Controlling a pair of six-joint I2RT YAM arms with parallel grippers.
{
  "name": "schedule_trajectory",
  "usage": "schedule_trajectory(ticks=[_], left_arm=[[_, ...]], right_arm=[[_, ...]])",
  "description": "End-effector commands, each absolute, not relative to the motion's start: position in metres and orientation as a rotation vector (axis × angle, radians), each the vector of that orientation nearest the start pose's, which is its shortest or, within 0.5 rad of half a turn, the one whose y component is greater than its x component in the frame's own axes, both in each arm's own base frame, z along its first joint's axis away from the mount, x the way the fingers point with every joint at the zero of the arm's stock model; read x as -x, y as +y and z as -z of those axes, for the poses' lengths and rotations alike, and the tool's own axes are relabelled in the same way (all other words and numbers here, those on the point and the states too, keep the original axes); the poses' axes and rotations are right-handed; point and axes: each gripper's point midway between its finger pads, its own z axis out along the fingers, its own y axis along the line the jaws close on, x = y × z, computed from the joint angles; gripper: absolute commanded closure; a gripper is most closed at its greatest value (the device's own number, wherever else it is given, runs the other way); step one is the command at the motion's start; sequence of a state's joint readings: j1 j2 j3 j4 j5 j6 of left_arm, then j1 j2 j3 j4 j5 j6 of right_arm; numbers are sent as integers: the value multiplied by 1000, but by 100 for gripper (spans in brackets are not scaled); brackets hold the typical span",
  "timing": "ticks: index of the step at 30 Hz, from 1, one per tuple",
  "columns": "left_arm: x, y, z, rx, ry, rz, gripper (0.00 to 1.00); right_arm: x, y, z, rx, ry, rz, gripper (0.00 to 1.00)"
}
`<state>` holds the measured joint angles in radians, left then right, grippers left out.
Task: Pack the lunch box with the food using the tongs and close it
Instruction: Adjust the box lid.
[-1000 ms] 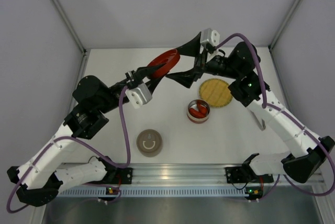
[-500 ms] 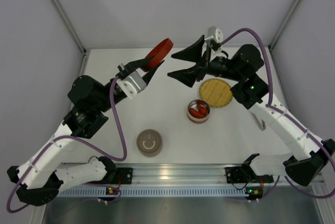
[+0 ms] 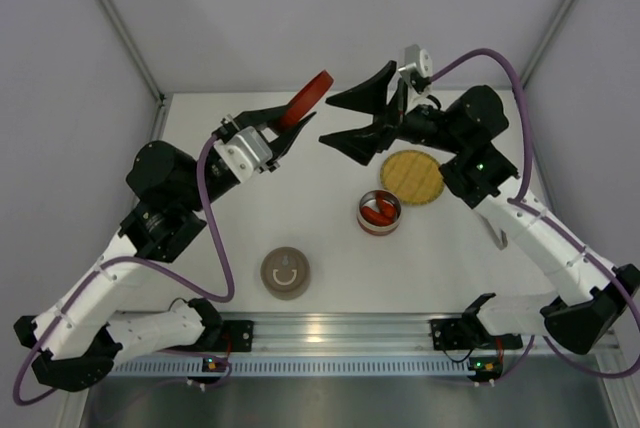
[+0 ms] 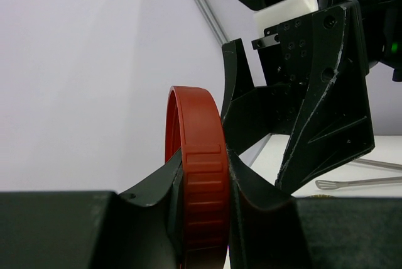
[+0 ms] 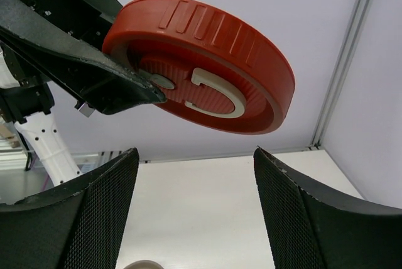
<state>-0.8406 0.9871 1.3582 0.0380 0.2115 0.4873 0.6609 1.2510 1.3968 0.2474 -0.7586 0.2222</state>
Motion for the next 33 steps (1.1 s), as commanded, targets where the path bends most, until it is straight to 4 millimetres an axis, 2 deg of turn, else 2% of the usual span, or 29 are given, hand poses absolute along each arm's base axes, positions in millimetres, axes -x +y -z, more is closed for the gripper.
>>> schedule_trajectory(ticks=[1, 11, 18, 26, 33], left_arm=[[-192, -247, -576, -808, 722, 465, 100], [-186, -250, -577, -838, 703, 480, 100], [-183, -253, -570, -863, 700, 492, 100], [-186, -254, -561, -867, 719, 489, 100], [-189, -254, -560, -858, 729, 489, 100]], right_arm=[[-201, 326, -533, 939, 867, -1201, 27], [-208, 337, -540, 914, 870, -1239, 26], [-205, 343, -547, 921, 847, -1255, 26], [-193, 345, -552, 964, 805, -1262, 27], [-175, 343, -541, 1062, 757, -1211, 38]])
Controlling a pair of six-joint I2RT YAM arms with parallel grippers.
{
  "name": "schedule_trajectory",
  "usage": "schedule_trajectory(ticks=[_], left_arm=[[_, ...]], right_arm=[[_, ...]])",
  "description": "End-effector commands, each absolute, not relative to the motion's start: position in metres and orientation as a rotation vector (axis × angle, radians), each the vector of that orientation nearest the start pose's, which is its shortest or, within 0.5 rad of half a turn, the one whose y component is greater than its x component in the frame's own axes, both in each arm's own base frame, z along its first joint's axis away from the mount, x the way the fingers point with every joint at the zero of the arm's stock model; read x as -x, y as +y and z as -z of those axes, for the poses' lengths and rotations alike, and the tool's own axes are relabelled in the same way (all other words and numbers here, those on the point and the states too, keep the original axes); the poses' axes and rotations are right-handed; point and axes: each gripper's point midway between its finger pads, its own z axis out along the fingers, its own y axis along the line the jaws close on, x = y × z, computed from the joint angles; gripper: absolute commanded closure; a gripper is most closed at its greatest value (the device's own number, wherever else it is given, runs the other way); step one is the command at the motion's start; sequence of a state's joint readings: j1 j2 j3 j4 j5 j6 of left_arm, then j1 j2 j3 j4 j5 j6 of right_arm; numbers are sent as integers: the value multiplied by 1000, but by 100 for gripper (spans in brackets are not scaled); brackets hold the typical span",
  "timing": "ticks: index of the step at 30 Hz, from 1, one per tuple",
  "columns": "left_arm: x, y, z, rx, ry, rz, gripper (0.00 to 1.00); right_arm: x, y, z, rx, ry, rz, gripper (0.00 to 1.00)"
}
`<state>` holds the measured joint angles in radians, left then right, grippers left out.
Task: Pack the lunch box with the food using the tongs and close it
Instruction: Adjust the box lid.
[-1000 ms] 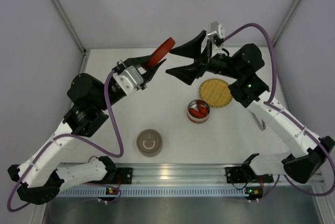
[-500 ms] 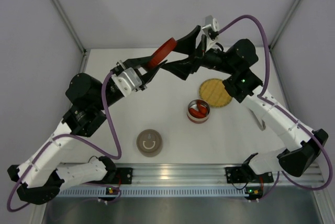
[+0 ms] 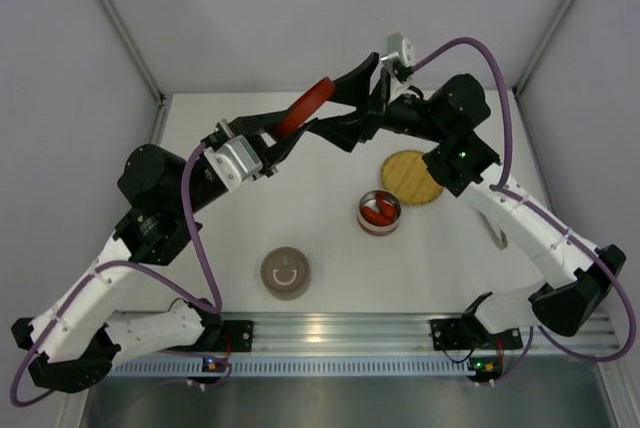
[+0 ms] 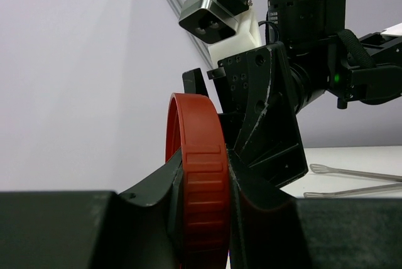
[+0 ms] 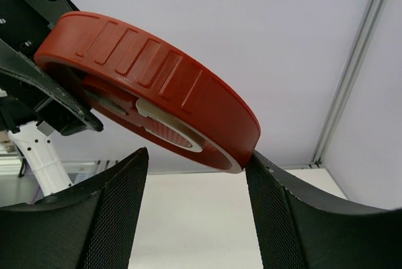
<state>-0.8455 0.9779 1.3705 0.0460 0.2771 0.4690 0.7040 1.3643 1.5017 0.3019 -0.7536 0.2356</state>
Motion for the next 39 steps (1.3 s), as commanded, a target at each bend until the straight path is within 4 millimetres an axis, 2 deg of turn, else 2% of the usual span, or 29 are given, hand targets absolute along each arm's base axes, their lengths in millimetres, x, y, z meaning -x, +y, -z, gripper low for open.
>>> schedule_trajectory(ticks=[1, 3, 11, 14, 17, 18, 24, 29, 32, 39], left_arm=[[-189, -255, -560, -858, 731, 488, 100], [-191, -256, -558, -859, 737, 489, 100], [-197, -258, -554, -856, 750, 472, 100], [-198, -257, -557, -844, 745, 468, 100], [-200, -254, -562, -830, 740, 446, 100], [-201, -253, -563, -825, 742, 437, 100], [-206, -242, -569, -797, 736, 360, 100], [-204, -242, -563, -818, 732, 357, 100], [-204, -244, -561, -824, 728, 358, 100], [-198, -250, -559, -849, 713, 397, 100]], right_arm=[[-173, 340, -542, 1071, 741, -1192, 39], [-172, 340, -537, 1088, 744, -1184, 40], [-160, 332, -540, 1124, 704, -1166, 44], [-167, 334, -532, 1106, 764, -1165, 38], [-185, 331, -524, 1021, 868, -1164, 37], [-189, 331, -515, 1009, 903, -1175, 37], [-191, 325, -496, 985, 977, -1202, 36], [-186, 323, -506, 944, 974, -1257, 35], [-191, 324, -523, 872, 984, -1301, 28], [-198, 331, -525, 847, 978, -1326, 19]])
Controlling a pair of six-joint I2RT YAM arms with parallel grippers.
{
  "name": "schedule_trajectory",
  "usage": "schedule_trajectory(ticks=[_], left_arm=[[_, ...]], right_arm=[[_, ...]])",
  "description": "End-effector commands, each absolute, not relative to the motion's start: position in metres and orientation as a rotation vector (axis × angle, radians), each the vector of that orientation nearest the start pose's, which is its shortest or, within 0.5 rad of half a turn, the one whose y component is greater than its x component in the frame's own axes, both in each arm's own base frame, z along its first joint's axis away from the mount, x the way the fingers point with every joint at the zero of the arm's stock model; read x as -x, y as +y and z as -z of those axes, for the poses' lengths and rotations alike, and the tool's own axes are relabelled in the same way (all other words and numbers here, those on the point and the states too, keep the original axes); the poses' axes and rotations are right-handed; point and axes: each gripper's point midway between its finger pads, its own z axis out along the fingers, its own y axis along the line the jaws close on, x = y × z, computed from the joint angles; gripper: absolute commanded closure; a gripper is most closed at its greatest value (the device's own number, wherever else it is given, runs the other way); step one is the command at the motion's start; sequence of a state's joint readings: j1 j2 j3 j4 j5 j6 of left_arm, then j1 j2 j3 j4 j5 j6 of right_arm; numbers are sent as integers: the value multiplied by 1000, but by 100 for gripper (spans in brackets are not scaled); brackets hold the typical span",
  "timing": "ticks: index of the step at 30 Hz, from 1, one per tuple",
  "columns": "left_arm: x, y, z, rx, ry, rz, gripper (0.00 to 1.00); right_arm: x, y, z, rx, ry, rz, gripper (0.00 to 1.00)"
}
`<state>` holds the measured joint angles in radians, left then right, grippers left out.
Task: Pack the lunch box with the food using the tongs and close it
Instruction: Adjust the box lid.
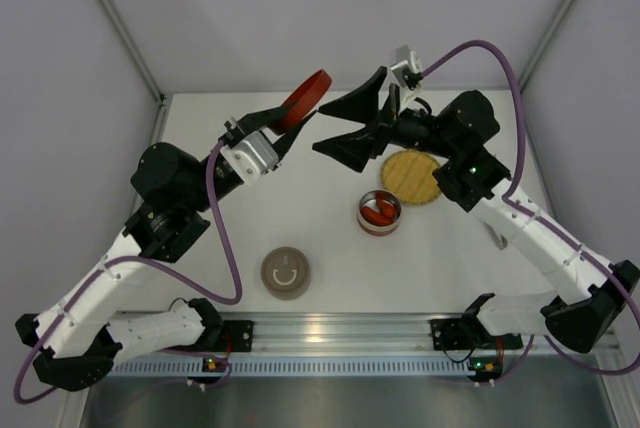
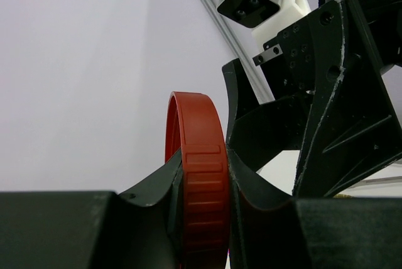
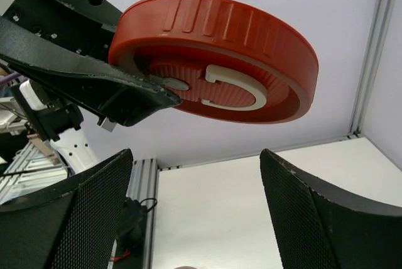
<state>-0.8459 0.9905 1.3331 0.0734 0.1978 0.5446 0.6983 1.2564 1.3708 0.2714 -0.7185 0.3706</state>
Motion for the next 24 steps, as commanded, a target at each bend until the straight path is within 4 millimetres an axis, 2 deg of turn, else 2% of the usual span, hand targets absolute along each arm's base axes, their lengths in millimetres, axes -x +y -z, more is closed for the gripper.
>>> schedule_trajectory(ticks=[1, 8, 14, 20, 24], left_arm=[[-198, -251, -558, -854, 713, 403, 100], [-187, -255, -559, -880, 697, 462, 100], [-188, -259, -552, -901, 706, 463, 100], [-191, -261, -545, -915, 708, 441, 100], [-189, -263, -542, -929, 698, 443, 100]], right_arm=[[-200, 332, -524, 847, 976, -1320, 18], [-197, 332, -534, 886, 899, -1285, 14], [-191, 335, -542, 921, 851, -1273, 13], [-182, 337, -539, 965, 826, -1271, 13], [-182, 338, -536, 977, 826, -1257, 13]])
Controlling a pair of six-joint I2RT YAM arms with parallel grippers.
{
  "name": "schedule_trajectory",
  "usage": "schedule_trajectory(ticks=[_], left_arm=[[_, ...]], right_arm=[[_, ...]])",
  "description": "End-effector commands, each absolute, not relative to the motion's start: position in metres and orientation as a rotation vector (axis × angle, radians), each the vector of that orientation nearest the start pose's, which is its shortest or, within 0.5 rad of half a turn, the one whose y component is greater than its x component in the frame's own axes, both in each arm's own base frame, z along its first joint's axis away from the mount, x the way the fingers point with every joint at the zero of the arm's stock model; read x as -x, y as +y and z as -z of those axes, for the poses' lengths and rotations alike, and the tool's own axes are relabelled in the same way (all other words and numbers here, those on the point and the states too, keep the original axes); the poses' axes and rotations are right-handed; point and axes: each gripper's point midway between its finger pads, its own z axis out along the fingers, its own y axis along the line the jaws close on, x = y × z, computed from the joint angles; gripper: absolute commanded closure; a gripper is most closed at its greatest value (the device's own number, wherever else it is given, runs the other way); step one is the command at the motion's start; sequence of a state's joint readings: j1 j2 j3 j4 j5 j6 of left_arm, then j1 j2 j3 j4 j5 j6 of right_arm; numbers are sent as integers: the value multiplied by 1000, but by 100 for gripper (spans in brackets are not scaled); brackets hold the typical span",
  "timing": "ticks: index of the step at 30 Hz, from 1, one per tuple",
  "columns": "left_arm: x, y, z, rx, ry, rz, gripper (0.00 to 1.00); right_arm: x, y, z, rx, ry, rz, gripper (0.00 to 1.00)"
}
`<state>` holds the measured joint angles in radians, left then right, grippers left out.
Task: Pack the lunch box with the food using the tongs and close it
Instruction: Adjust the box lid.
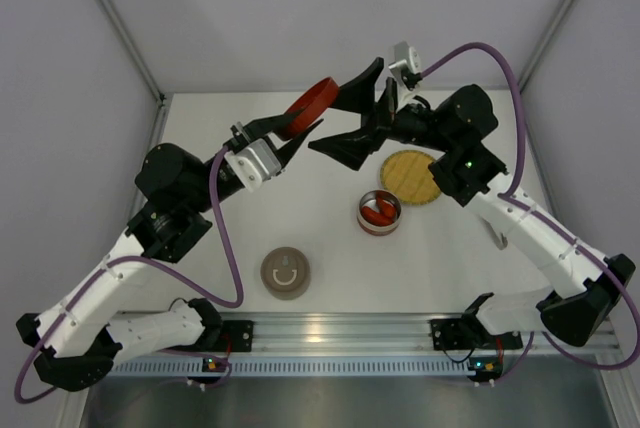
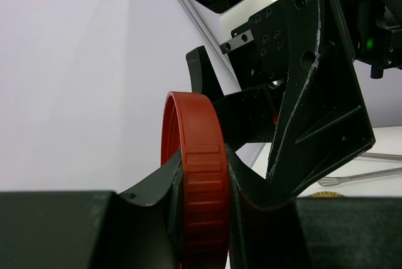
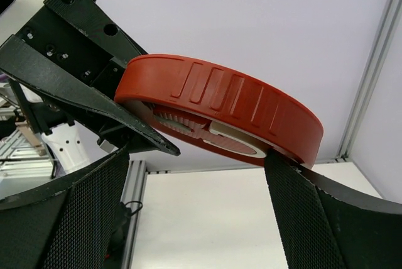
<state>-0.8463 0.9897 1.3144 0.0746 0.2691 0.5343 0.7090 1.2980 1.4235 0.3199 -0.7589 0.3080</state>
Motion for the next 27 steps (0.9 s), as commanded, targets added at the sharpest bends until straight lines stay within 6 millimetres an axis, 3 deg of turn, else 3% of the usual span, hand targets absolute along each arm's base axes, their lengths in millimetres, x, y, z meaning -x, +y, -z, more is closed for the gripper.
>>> schedule_trajectory(ticks=[1, 7, 20, 27], left_arm=[[-189, -263, -541, -933, 696, 445, 100], [-186, -263, -540, -926, 695, 455, 100], [-192, -256, -545, -884, 709, 420, 100], [-195, -257, -543, -885, 711, 406, 100]], right_arm=[[-183, 338, -537, 977, 825, -1253, 13], [-179, 343, -540, 997, 801, -1279, 17], [-161, 340, -530, 1071, 787, -1277, 55], [-152, 335, -534, 1092, 771, -1283, 66]])
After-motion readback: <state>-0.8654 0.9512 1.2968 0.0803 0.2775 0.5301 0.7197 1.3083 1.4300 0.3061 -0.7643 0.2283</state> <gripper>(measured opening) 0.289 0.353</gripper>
